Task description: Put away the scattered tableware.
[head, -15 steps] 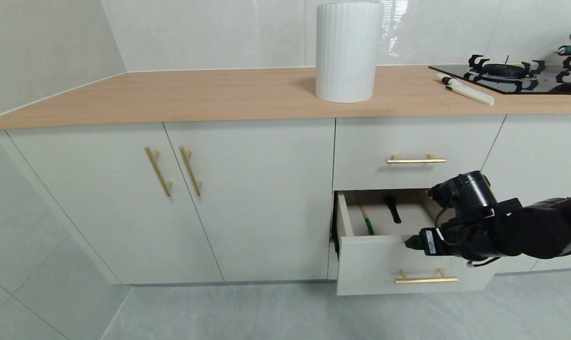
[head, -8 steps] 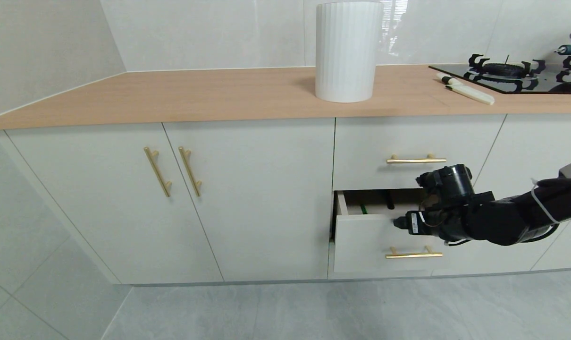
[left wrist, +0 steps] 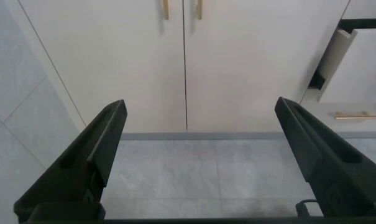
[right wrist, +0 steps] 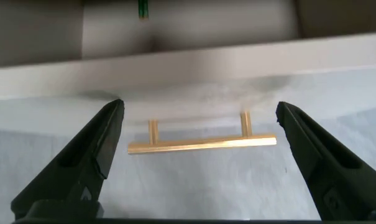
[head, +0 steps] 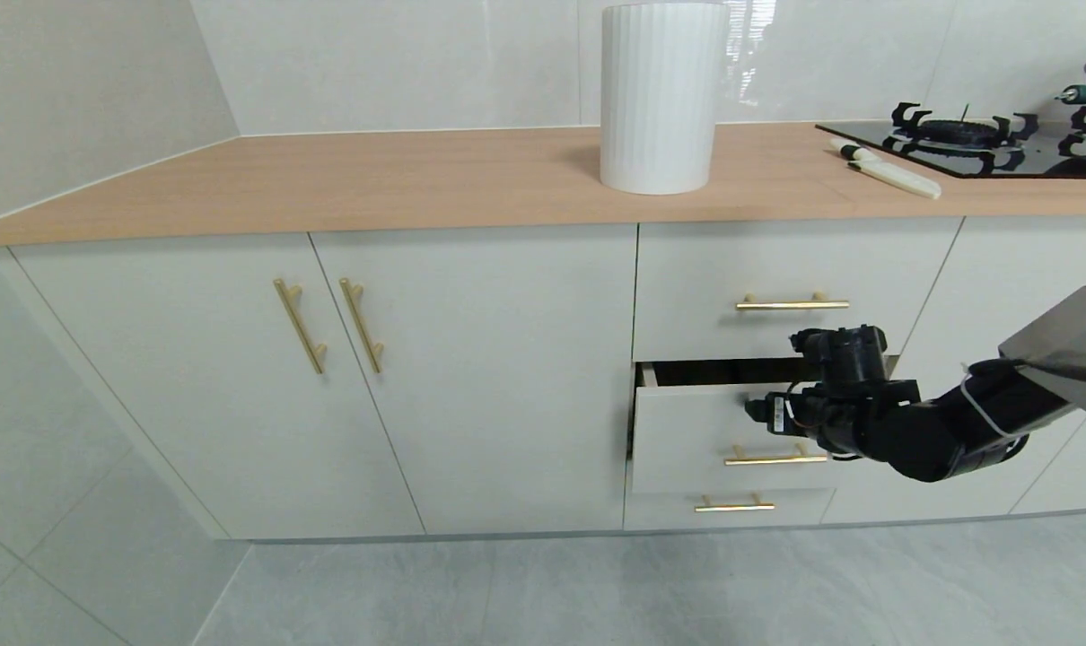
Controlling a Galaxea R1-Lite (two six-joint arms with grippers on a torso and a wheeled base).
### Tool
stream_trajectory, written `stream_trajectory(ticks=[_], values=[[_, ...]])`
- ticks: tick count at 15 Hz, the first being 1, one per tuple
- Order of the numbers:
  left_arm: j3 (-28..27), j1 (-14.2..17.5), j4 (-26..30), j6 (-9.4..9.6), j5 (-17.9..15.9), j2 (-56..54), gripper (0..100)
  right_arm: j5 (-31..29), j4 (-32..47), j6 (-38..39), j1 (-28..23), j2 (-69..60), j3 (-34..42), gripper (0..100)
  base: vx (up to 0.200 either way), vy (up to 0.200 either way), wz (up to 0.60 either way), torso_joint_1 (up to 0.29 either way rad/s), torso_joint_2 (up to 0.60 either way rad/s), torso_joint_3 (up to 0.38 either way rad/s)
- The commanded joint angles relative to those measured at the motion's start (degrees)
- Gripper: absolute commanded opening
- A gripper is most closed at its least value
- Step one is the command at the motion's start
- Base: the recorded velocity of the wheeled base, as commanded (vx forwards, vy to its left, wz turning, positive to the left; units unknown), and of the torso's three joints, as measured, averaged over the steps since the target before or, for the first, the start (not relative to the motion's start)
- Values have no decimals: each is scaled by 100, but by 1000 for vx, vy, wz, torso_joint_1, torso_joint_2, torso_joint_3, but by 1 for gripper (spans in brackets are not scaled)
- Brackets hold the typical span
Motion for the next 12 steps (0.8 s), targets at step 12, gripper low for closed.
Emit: stream_trajectory(ticks=[12], values=[[-1, -1, -1, 0, 2, -1, 100, -727, -1910, 23, -26, 1061, -441, 100, 0, 0, 0, 0, 0, 0]])
